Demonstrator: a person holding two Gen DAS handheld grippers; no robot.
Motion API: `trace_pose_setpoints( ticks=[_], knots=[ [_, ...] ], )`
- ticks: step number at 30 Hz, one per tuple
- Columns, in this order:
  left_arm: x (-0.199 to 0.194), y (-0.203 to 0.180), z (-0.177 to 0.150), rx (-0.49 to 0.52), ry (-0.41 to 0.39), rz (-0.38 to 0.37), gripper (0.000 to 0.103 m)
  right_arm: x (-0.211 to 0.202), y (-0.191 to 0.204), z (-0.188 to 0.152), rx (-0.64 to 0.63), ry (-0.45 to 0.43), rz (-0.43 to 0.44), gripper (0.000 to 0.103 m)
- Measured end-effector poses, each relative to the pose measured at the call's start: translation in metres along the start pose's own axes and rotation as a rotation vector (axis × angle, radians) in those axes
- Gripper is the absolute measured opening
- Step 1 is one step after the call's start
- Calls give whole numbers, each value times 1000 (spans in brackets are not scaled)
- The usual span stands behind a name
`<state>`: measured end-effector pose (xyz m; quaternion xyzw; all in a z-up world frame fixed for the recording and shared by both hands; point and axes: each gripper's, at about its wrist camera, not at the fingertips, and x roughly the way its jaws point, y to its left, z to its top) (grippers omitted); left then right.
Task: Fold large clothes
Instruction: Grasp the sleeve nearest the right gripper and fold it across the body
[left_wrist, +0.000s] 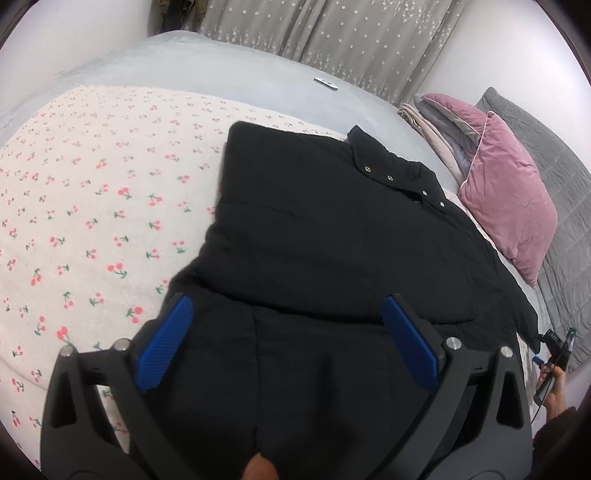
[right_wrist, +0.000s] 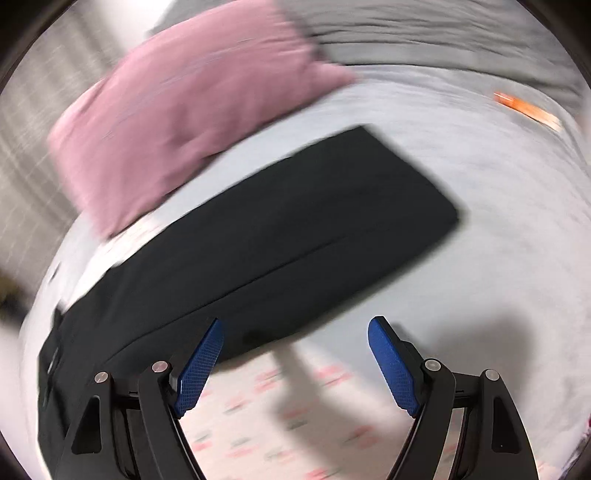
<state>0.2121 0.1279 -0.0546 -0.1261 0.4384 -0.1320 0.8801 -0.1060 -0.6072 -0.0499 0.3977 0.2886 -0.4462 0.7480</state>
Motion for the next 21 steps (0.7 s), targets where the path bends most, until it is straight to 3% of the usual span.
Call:
trace_pose_setpoints(
  ticks=[4,9,10,12,13,16,21],
  knots=[
    [2,-3,-3,21,1,10,102,13,-18,13,76,-24,9,82],
    [5,-3,-7,26,-3,8,102,24,-7,32,79,-67,-29,80],
    [5,-3,-7,28,-2,11,102,29,-8,37,81,-71,-31,73],
    [5,-3,-7,30,-1,20,102,32,-11,42,72,-76,-31,42],
    [5,-3,-6,29,-2,20,102,31,-9,45,79,-73,-20,20],
    [4,-2,-5,16,-3,10,102,8,-2,47,76,-127,34,11],
    [0,0,-5,1,-7,-3,102,-53,45,54,-77,-254,83,9]
  ],
)
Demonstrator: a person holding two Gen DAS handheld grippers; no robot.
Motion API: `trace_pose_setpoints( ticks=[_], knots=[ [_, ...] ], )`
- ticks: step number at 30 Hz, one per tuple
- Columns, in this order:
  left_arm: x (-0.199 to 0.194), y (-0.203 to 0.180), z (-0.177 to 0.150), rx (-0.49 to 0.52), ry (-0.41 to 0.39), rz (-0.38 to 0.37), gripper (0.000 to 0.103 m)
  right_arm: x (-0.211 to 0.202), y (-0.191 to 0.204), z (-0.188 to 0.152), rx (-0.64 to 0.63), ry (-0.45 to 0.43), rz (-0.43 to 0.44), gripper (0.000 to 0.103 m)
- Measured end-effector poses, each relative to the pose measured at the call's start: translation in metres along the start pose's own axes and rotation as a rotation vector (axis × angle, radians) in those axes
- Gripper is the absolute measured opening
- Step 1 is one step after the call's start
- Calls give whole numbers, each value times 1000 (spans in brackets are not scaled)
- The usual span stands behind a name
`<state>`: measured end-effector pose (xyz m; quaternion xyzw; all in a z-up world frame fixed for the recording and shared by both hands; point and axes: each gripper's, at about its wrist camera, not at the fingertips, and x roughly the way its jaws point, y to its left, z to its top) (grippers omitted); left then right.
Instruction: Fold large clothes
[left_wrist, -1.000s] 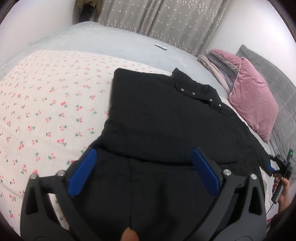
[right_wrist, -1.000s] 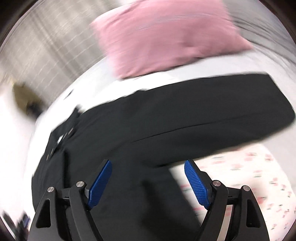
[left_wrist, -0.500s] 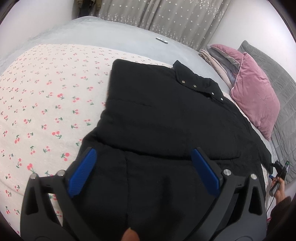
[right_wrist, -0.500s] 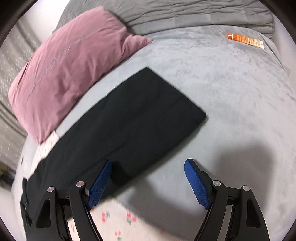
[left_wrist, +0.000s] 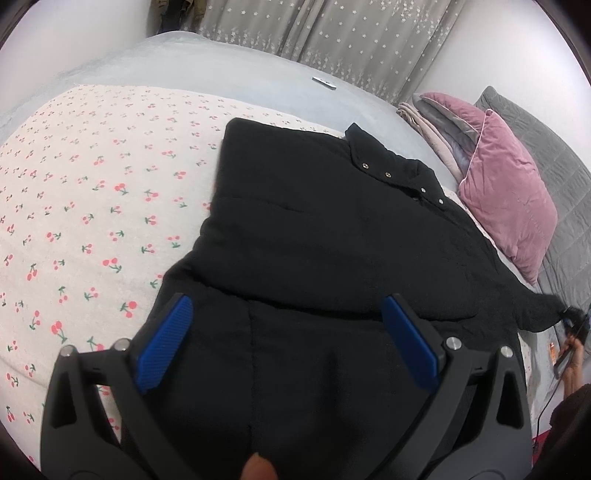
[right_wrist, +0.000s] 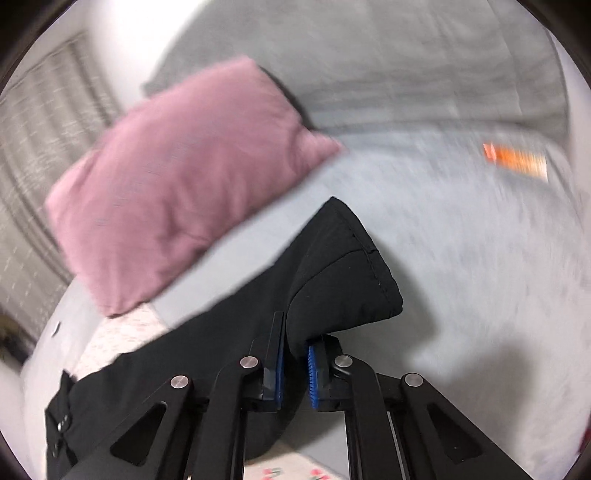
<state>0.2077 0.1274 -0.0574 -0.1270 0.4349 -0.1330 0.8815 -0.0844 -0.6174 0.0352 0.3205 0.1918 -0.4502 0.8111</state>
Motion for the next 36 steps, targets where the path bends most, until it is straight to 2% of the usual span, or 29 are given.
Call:
trace_pose_setpoints(
  ticks=[5,9,13,17,20,24,26,30,31,33,34,35,36],
  knots=[
    [-3,-1,1,5,-5,-4,102,-56,66,16,-128,-91,108,8],
    [-6,0,2,-6,-8,-19,102,-99,130,11,-238,-143,205,8],
    [-8,-4,2,16,-9,-15,102,-134,198,-17,-360,-155,319,8],
    [-9,-9,3,49,-18,-3,102,-156,269,-68,-521,-126,441,8],
    [-10,-11,2,53,-18,-14,102,-159,309,-112,-603,-56,526,8],
    [-7,-12,0,63,-9,-15,102,-135,351,-193,-689,93,602,10],
    [-5,-13,-1,67,-6,-11,102,-117,363,-227,-710,185,595,12],
    [-3,-18,-2,62,7,-21,102,-48,367,-303,-682,449,511,13],
    [-3,-19,-3,60,9,-32,102,-36,362,-313,-662,488,507,13],
    [-3,-26,-1,53,18,-85,102,-30,353,-317,-622,477,564,14],
    [-3,-31,1,51,21,-114,102,-26,342,-310,-613,495,590,19],
    [-2,-37,2,51,24,-140,102,-27,341,-307,-612,527,613,33],
    [0,-45,5,53,30,-172,102,-32,339,-301,-611,573,655,42]
  ],
)
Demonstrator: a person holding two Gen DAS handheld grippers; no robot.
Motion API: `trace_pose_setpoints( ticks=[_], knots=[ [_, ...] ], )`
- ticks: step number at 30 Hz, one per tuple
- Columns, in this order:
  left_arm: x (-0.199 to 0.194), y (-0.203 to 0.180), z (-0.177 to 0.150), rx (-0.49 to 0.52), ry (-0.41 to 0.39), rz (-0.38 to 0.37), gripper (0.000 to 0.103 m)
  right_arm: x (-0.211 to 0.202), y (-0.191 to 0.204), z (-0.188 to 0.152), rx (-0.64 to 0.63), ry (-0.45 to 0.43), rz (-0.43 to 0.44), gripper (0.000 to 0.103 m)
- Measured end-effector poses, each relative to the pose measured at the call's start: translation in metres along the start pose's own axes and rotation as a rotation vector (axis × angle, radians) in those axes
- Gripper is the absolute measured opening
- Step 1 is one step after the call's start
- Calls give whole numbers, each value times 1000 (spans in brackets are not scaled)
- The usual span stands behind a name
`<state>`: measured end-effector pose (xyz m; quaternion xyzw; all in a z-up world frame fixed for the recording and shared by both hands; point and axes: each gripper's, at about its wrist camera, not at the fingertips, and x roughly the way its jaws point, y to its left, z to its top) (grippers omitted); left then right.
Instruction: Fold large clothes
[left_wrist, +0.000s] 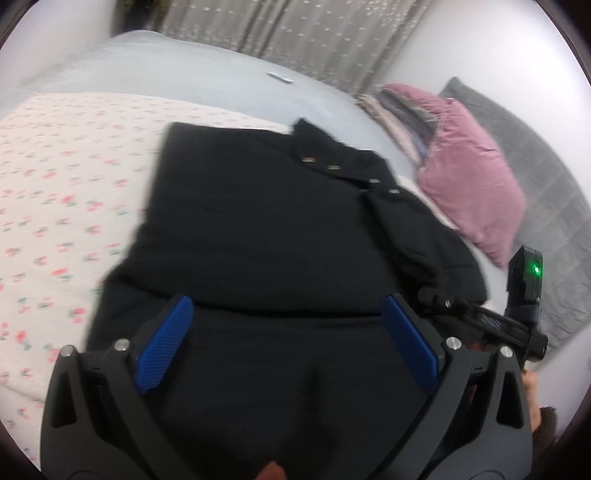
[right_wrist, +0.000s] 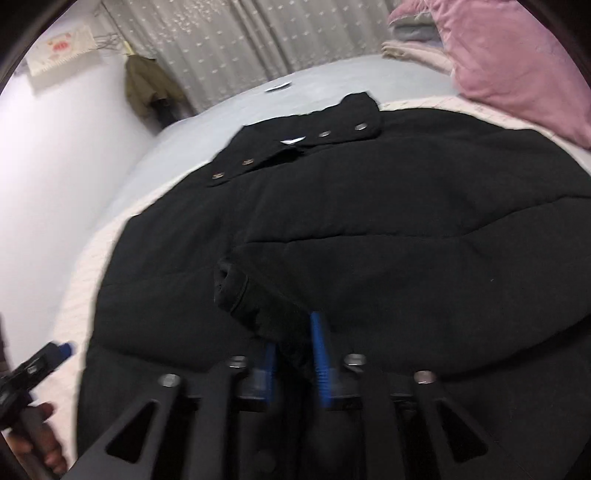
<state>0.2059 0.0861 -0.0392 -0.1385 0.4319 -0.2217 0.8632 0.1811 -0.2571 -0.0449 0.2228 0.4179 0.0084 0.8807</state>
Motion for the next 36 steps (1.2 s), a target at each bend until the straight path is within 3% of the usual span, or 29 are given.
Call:
trace_pose_setpoints(
  ticks=[1,2,6,9,12,13,14,15,16,19,21,23,24,26,27,29,31,32,35,36],
  knots=[
    [4,-7,3,1,9,-31,102,-9,0,2,0,-3,26,62],
    [10,-14,6,-2,24,-70,102,-24,0,0,-8,-33,45,70],
    [45,-43,13,-9,88,-183,98,-64,-17,-7,19,-119,33,72],
    [86,-67,16,-13,159,-209,88,-81,-52,-17,120,-179,-2,72],
    [123,-79,14,-56,225,-222,72,-88,-98,-24,231,-217,-48,72],
    [128,-81,13,-62,230,-223,58,-91,-109,-25,254,-224,-79,72],
    [136,-86,12,-64,227,-229,31,-97,-124,-25,276,-247,-109,72],
    [137,-91,12,-55,224,-237,14,-98,-131,-24,287,-265,-119,72],
    [132,-95,11,-39,195,-231,10,-101,-141,-24,303,-287,-139,72],
    [100,-100,8,12,28,-223,10,-106,-156,-20,316,-322,-188,72],
    [93,-104,4,82,-14,-31,11,-112,-163,-18,309,-349,-223,72],
    [103,-105,-1,143,38,93,16,-115,-168,-12,308,-370,-271,72],
    [102,-103,-1,136,49,100,17,-115,-169,-11,308,-372,-281,72],
    [87,-103,3,117,-16,107,18,-111,-170,-6,296,-364,-308,71],
    [74,-106,6,126,-84,102,18,-110,-171,-5,281,-363,-317,71],
    [63,-107,10,148,-129,58,29,-106,-164,1,223,-363,-351,71],
    [65,-112,8,193,-109,8,39,-99,-163,4,188,-352,-365,71],
    [69,-113,5,214,-91,9,39,-93,-163,4,178,-336,-367,71],
    [101,-117,-13,321,22,82,39,-78,-167,0,153,-289,-409,71],
    [105,-117,-17,347,27,102,39,-75,-168,-1,138,-274,-424,71]
  ],
)
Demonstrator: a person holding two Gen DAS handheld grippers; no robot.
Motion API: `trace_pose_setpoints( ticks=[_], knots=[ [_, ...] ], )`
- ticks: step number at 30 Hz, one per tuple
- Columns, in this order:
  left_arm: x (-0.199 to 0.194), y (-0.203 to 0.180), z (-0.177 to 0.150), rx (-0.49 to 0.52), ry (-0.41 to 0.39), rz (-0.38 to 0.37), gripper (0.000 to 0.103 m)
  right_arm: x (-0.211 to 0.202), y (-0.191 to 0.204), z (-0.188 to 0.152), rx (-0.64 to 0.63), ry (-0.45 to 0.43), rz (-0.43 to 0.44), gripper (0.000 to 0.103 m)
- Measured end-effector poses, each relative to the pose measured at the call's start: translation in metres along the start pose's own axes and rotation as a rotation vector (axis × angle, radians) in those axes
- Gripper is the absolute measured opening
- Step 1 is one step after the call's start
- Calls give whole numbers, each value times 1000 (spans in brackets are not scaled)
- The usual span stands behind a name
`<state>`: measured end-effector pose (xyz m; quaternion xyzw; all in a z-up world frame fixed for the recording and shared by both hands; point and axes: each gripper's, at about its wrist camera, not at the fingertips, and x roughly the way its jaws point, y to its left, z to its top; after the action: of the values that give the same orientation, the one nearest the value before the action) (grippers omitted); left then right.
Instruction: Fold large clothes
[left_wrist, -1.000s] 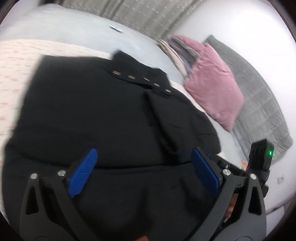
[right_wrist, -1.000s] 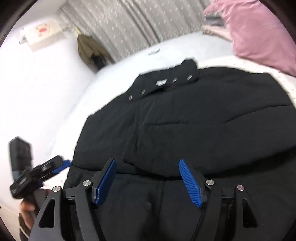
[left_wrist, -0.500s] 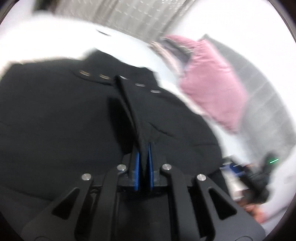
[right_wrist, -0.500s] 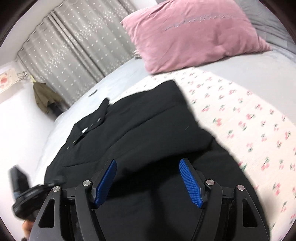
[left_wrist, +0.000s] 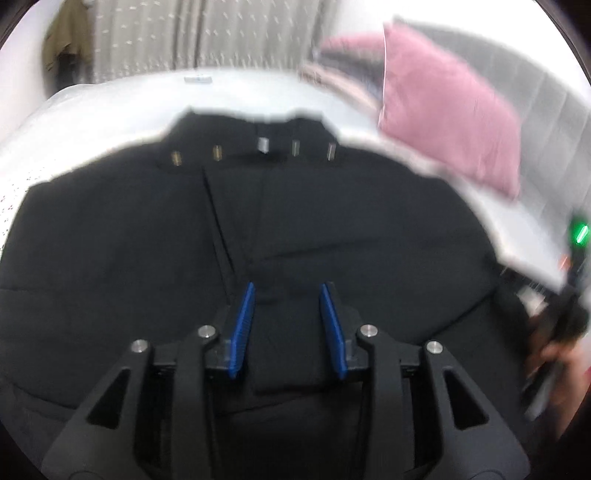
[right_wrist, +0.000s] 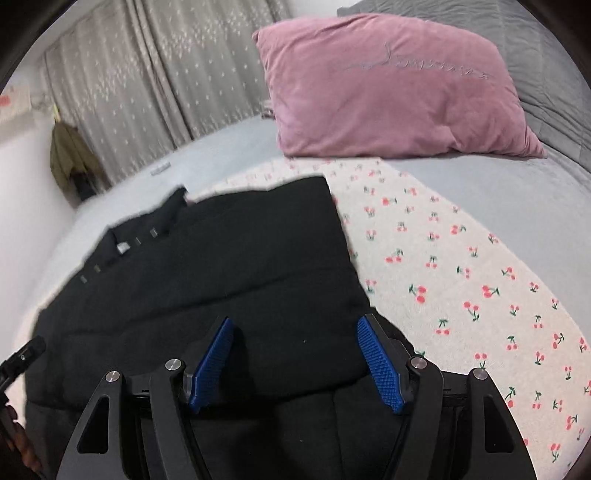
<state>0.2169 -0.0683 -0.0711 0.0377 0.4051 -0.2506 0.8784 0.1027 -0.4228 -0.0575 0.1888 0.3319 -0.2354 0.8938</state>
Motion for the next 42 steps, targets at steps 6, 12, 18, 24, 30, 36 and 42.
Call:
trace_pose_setpoints(
  ticks=[6,12,18,24,30,36,42],
  knots=[
    [-32,10,-4,-17,62,-7,46,-6,-17,-6,-3,76,-109,70],
    [-97,35,-26,-22,81,32,84,-59,-39,-8,96,77,50,72],
    [-158,76,-49,-128,133,72,102,-121,-42,-9,35,108,138,80],
    [-214,102,-89,-178,158,8,102,-169,-60,-23,-5,183,290,83],
    [-242,126,-134,-257,176,-27,102,-187,-90,-63,-15,301,307,83],
    [-250,152,-184,-316,175,-35,102,-193,-124,-113,48,392,360,83],
    [-225,170,-220,-375,377,-106,102,-185,-148,-152,90,484,401,83]
  ],
)
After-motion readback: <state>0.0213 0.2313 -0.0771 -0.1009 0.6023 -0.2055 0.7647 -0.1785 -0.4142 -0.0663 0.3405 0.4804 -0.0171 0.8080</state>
